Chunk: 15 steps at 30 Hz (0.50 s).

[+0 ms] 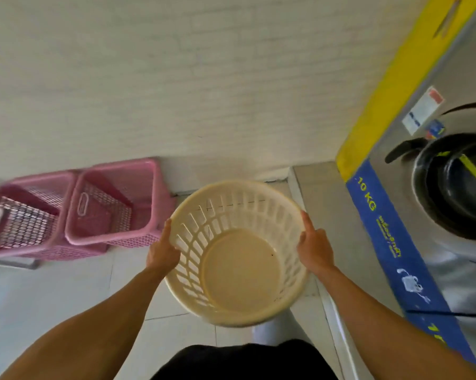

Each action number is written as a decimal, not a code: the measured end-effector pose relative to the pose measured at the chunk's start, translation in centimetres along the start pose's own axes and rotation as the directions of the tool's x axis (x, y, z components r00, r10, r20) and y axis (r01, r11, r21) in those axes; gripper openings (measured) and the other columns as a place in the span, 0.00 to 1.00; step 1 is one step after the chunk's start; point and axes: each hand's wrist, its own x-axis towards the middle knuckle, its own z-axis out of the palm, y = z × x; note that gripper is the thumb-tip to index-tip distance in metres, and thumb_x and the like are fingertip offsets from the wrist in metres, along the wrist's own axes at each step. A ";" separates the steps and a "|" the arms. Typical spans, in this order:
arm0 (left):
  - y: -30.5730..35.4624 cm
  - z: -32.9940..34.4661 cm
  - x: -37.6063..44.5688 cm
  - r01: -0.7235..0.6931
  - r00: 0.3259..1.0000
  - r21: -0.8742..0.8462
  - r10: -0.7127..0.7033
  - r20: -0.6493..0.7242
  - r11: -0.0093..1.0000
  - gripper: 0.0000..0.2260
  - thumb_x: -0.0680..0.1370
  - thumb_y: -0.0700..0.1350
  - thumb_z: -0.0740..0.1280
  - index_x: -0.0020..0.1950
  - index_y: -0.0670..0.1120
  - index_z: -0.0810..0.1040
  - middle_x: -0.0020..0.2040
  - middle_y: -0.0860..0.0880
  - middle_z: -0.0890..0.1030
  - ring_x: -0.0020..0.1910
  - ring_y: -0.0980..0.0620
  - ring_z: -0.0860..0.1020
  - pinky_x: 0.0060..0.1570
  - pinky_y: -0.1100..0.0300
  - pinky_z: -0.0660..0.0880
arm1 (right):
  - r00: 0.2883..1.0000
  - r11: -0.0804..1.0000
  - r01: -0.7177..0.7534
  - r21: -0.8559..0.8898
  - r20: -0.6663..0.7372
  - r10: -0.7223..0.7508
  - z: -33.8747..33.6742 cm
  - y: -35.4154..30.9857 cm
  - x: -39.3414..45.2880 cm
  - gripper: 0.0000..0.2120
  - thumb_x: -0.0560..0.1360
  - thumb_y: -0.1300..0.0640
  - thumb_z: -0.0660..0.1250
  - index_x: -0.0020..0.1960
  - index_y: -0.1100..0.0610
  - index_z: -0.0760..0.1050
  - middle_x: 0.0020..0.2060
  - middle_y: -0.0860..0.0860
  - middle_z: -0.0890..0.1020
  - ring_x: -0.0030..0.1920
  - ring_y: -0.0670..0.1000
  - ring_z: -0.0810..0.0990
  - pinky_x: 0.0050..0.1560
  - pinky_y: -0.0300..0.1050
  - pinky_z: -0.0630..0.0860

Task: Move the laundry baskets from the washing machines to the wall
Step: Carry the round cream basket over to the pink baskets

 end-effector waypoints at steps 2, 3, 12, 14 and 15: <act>0.3 -0.7 2.2 0.027 0.999 -0.051 -0.029 -0.025 0.998 0.40 0.75 0.33 0.60 0.78 0.63 0.47 0.53 0.40 0.79 0.38 0.45 0.79 0.33 0.52 0.80 | 0.998 0.999 0.049 -0.022 0.035 -0.048 0.2 -2.1 3.5 0.28 0.83 0.53 0.54 0.79 0.35 0.50 0.53 0.58 0.74 0.37 0.53 0.73 0.42 0.47 0.71; 0.7 -1.1 3.2 0.042 0.998 -0.061 -0.044 -0.040 0.997 0.39 0.75 0.33 0.59 0.78 0.62 0.47 0.54 0.40 0.79 0.38 0.46 0.79 0.32 0.53 0.79 | 0.996 0.997 0.066 -0.041 0.055 -0.064 0.2 -3.2 5.2 0.28 0.84 0.53 0.53 0.79 0.35 0.49 0.54 0.58 0.74 0.37 0.52 0.73 0.41 0.47 0.71; 1.9 -4.1 11.9 0.193 0.980 -0.188 -0.198 -0.010 0.963 0.41 0.73 0.33 0.62 0.78 0.61 0.50 0.66 0.41 0.76 0.55 0.43 0.78 0.50 0.50 0.79 | 0.959 0.975 0.180 -0.132 0.242 -0.145 0.0 -12.9 17.0 0.28 0.84 0.53 0.51 0.80 0.36 0.47 0.51 0.56 0.72 0.36 0.50 0.74 0.38 0.46 0.70; 1.8 -4.2 13.2 0.220 0.974 -0.198 -0.226 -0.006 0.955 0.41 0.74 0.34 0.61 0.78 0.62 0.47 0.63 0.41 0.77 0.52 0.43 0.79 0.48 0.49 0.79 | 0.947 0.965 0.213 -0.152 0.277 -0.165 0.1 -14.7 18.6 0.28 0.85 0.52 0.51 0.80 0.36 0.45 0.53 0.56 0.73 0.37 0.50 0.74 0.39 0.46 0.71; 1.6 -4.2 14.0 0.235 0.971 -0.193 -0.241 -0.007 0.953 0.41 0.74 0.35 0.62 0.78 0.62 0.46 0.61 0.41 0.78 0.50 0.44 0.80 0.47 0.50 0.79 | 0.940 0.961 0.226 -0.160 0.294 -0.172 0.2 -15.5 19.4 0.28 0.84 0.52 0.51 0.80 0.35 0.44 0.53 0.56 0.73 0.37 0.50 0.74 0.39 0.47 0.72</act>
